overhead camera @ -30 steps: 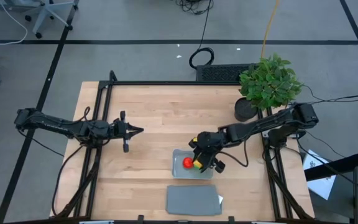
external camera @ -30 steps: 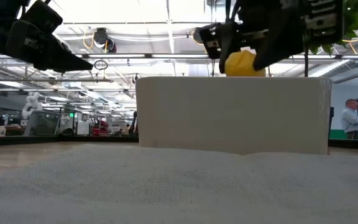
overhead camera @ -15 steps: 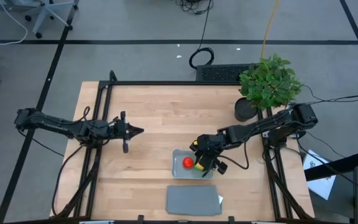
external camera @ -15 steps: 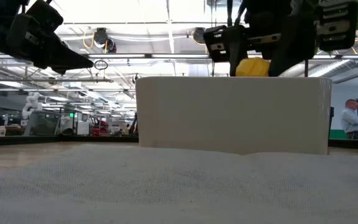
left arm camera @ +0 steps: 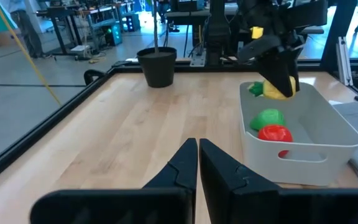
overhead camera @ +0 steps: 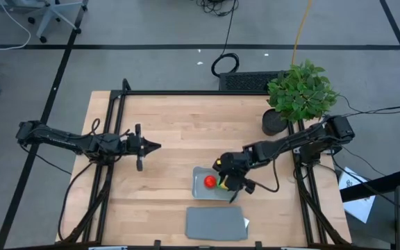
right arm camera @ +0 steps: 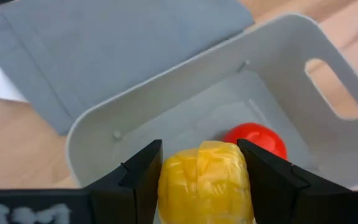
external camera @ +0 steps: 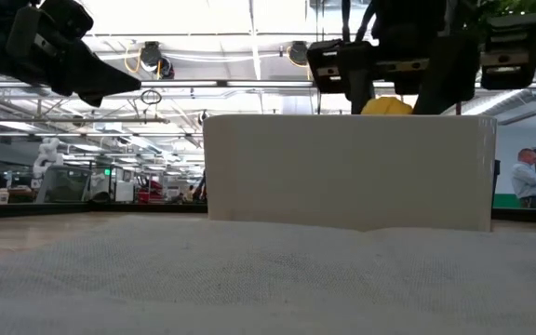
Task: Pick and placing Produce into tupperware
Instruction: Put the yellow pineapple into the gray bin
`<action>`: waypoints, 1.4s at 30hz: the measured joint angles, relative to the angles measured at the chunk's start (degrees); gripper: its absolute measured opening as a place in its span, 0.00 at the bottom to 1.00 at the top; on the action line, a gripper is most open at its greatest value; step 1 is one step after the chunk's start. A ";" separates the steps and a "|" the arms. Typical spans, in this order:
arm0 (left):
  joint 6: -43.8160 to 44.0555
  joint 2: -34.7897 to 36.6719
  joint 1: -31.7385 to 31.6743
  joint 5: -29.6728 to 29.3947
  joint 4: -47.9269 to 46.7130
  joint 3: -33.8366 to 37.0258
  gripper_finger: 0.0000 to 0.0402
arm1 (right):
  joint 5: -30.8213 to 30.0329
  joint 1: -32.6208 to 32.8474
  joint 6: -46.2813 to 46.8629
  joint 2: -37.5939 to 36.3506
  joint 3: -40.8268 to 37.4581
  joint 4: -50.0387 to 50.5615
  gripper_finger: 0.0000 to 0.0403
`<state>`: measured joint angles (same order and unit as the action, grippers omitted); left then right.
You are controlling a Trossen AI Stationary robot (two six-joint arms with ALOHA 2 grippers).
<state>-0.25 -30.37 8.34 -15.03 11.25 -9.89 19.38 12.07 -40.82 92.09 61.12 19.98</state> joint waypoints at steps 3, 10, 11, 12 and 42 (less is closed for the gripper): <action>0.00 0.00 0.00 0.00 0.00 0.00 0.05 | -0.39 0.41 -2.67 0.00 0.00 -0.21 0.45; 0.02 0.02 0.00 0.00 -0.18 0.00 0.05 | -4.33 1.94 -4.85 0.15 0.00 -0.93 0.45; 0.02 0.00 0.00 0.00 -0.26 0.00 0.05 | -4.33 2.06 -4.84 0.47 0.02 -1.47 0.45; 0.02 0.00 0.00 0.00 -0.28 0.00 0.05 | -4.33 2.27 -4.94 0.63 0.02 -1.55 0.45; 0.57 0.00 0.02 0.00 -2.25 0.00 0.05 | -6.02 2.94 1.16 4.39 0.00 -2.80 0.45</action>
<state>0.32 -30.37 8.36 -15.03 8.99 -9.89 13.36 15.00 -39.66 96.49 61.12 17.18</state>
